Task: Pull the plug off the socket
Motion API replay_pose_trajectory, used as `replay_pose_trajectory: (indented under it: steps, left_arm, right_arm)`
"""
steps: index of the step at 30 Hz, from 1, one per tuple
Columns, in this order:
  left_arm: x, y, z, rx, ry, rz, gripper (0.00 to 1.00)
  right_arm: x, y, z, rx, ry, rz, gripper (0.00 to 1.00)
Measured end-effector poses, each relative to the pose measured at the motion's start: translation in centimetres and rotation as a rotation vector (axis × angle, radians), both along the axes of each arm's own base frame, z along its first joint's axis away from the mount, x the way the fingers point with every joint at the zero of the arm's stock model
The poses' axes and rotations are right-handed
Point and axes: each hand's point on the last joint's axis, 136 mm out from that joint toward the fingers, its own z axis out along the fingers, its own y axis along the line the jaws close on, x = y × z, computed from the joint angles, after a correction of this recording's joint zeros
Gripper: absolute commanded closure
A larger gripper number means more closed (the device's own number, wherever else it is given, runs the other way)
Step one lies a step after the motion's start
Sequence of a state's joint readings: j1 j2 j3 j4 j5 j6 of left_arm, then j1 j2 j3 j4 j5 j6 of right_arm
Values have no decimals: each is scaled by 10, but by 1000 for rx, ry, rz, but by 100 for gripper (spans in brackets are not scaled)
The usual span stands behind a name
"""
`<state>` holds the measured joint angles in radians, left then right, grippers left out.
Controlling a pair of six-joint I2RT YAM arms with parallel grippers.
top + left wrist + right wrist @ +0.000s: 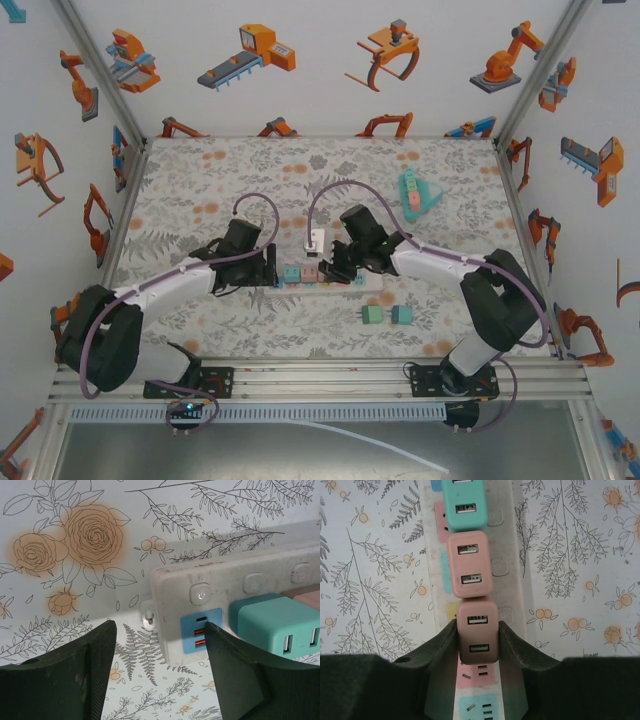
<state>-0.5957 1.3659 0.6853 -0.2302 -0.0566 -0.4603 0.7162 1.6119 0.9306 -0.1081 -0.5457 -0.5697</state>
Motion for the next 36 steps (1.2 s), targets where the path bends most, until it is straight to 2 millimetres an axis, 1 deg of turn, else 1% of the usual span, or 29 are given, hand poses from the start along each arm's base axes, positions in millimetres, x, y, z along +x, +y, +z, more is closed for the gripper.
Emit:
replay_pose_trajectory:
  steps: [5,8,14,19,30,36]
  left_arm:
    - [5,-2,1,0,0,11,33]
    - [6,-2,1,-2,-1,17,33]
    - [6,-2,1,-2,5,24,32]
    - [6,-2,0,1,11,29,32]
    - [5,-1,0,25,7,48,32]
    - [5,-1,4,34,-10,59,32]
  right_arm:
    - [8,-4,3,30,64,-62,92]
    - [9,-4,3,34,70,-66,95]
    - [0,-1,1,-8,-14,1,98]
    - [-4,0,1,-30,-58,29,98]
    - [-1,0,3,-16,-14,-23,98]
    - [0,-1,8,3,-11,-44,98]
